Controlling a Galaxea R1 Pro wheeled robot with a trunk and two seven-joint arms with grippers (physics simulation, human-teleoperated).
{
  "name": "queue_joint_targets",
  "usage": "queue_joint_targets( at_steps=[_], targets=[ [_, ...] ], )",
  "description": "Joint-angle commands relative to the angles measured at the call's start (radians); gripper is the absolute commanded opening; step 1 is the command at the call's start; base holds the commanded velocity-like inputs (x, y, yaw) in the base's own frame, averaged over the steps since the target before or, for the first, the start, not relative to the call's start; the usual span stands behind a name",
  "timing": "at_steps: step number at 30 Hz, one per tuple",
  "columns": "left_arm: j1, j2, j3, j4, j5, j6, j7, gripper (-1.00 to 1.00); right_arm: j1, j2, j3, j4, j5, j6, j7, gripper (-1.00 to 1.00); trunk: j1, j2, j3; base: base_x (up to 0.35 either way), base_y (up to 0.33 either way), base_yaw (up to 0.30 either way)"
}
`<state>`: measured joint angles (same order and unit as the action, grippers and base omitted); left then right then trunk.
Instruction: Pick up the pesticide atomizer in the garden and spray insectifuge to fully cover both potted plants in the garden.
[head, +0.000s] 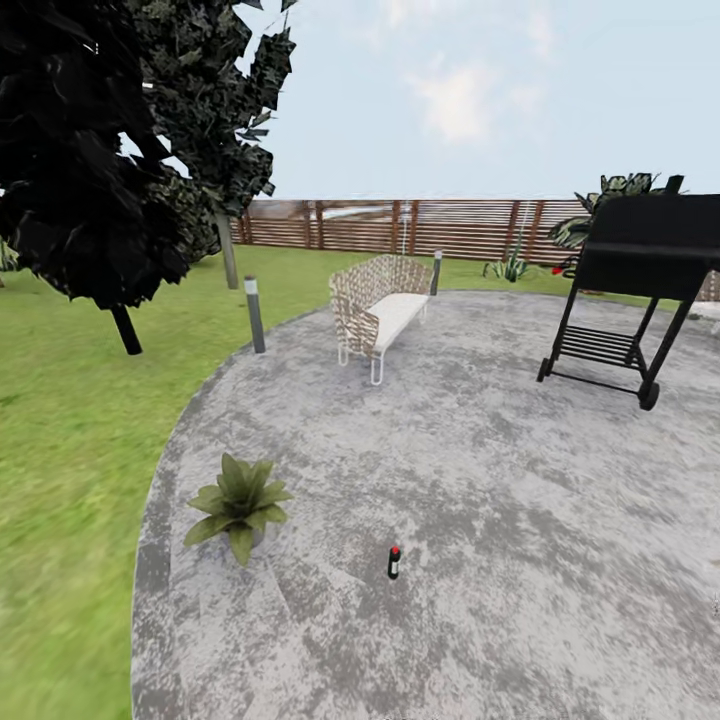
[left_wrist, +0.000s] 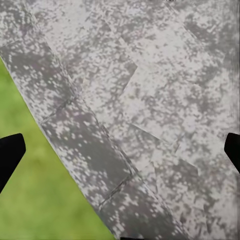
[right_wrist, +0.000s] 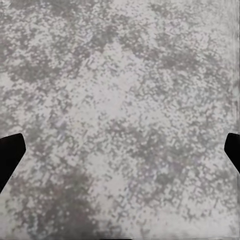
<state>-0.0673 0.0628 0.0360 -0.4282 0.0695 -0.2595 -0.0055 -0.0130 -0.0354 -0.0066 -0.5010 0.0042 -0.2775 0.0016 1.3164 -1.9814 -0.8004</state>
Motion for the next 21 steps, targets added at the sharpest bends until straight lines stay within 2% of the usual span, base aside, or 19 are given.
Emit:
queue_joint_targets(
  at_steps=[1,12,21],
  targets=[
    [0.000,0.000,-0.001,0.000,0.007,-0.003,-0.001,1.00,-0.001,0.000,-0.001,0.001,0.000,-0.003,0.000,1.00,0.004,-0.008,-0.004,0.000,0.000,-0.300],
    [0.000,0.000,-0.001,0.000,0.007,-0.003,-0.001,1.00,-0.001,0.000,0.000,0.003,-0.001,-0.003,0.001,1.00,0.046,-0.085,-0.045,0.000,0.000,-0.274],
    [0.000,0.000,-0.001,0.000,0.007,-0.003,-0.001,1.00,-0.001,0.001,0.002,-0.003,-0.003,-0.003,0.001,1.00,0.080,-0.148,-0.075,0.000,0.000,-0.052]
  ],
)
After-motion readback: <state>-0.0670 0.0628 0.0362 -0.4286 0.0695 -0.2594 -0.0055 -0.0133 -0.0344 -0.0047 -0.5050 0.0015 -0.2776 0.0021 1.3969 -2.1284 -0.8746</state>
